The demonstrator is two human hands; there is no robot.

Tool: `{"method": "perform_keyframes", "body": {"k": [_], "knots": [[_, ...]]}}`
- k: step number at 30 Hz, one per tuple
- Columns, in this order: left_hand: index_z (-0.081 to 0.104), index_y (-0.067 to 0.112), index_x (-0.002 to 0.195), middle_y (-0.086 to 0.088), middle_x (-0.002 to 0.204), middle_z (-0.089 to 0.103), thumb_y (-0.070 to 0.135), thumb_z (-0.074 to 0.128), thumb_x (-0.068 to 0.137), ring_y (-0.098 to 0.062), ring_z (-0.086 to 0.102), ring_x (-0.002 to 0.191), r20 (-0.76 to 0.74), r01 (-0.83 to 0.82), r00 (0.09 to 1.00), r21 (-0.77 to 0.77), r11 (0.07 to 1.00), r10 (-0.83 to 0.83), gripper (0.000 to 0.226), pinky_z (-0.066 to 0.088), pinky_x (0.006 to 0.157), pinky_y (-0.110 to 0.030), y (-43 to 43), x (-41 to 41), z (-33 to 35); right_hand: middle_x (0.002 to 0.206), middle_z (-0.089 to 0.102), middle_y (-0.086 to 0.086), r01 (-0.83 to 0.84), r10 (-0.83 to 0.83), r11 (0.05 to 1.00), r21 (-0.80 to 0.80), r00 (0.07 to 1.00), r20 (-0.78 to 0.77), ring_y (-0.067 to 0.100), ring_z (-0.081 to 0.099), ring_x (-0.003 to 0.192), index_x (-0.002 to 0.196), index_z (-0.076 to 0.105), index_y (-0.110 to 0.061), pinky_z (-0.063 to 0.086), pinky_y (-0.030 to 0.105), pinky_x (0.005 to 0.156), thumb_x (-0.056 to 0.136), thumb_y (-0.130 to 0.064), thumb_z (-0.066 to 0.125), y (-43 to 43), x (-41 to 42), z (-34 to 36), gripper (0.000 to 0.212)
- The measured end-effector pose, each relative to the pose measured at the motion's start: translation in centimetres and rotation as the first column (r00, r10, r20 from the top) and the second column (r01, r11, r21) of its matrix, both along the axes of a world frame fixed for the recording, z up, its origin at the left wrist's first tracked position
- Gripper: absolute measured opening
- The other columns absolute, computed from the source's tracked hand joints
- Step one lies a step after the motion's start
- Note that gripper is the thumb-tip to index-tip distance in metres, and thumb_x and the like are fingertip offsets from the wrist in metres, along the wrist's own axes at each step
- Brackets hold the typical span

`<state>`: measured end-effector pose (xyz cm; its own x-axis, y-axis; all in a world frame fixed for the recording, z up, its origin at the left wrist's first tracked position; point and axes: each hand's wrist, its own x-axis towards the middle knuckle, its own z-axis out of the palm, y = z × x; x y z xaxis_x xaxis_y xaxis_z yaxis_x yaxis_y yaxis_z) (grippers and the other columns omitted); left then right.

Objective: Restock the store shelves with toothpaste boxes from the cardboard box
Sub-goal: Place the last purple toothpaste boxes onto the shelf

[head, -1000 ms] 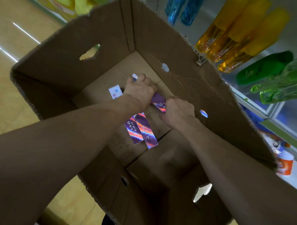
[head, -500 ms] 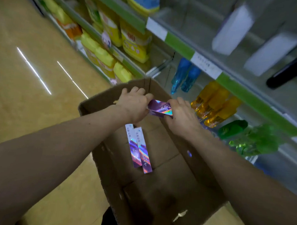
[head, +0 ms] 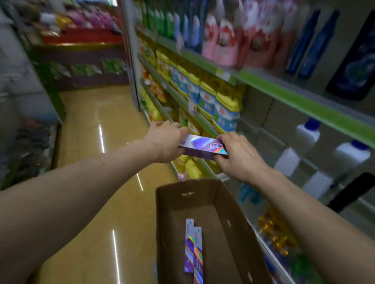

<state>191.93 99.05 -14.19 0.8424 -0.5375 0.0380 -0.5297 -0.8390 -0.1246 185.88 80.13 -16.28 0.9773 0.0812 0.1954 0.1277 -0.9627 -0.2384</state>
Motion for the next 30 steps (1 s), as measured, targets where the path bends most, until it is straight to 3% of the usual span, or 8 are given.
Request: {"method": "perform_keyframes", "body": {"k": [6,14,22,30], "knots": [[0.043,0.024,0.131,-0.003,0.124,0.052,0.043,0.052,0.091,-0.025,0.047,0.116,0.095,-0.157,0.981,-0.116,0.981,0.168,0.046,0.036,0.096,-0.040,8.0,-4.3,8.8,0.122,0.055,0.008,-0.230,0.227,0.973,-0.002,0.960,0.162,0.029,0.047,0.116,0.130,0.050,-0.017,0.038,0.035,0.095,0.087,-0.030,0.057,6.2,-0.2,8.6,0.046],[0.050,0.020,0.131,-0.003,0.122,0.058,0.032,0.064,0.085,-0.023,0.055,0.112,0.026,-0.355,0.922,-0.343,0.870,0.386,0.049,0.045,0.092,-0.033,20.0,-12.2,16.1,0.117,0.058,0.001,-0.524,0.504,0.852,0.019,0.829,0.243,0.021,0.052,0.111,0.127,0.052,-0.022,0.041,0.032,0.090,0.086,-0.032,0.059,17.1,-2.7,16.6,0.043],[0.051,0.023,0.130,-0.004,0.121,0.056,0.033,0.063,0.084,-0.024,0.051,0.113,0.165,-0.520,0.783,-0.357,0.776,0.600,0.048,0.044,0.093,-0.039,31.5,-21.6,20.4,0.120,0.057,0.000,-0.738,0.692,0.674,0.021,0.642,0.330,0.021,0.050,0.112,0.130,0.052,-0.021,0.042,0.038,0.095,0.087,-0.031,0.060,29.8,-7.0,21.3,0.045],[0.050,0.024,0.130,-0.001,0.123,0.055,0.036,0.061,0.087,-0.021,0.051,0.112,0.158,-0.670,0.646,-0.353,0.653,0.747,0.046,0.044,0.092,-0.037,41.7,-32.8,22.6,0.125,0.056,0.002,-0.871,0.816,0.491,0.000,0.460,0.351,0.020,0.049,0.117,0.132,0.051,-0.020,0.039,0.033,0.097,0.089,-0.031,0.061,42.4,-13.5,23.3,0.046]]}}
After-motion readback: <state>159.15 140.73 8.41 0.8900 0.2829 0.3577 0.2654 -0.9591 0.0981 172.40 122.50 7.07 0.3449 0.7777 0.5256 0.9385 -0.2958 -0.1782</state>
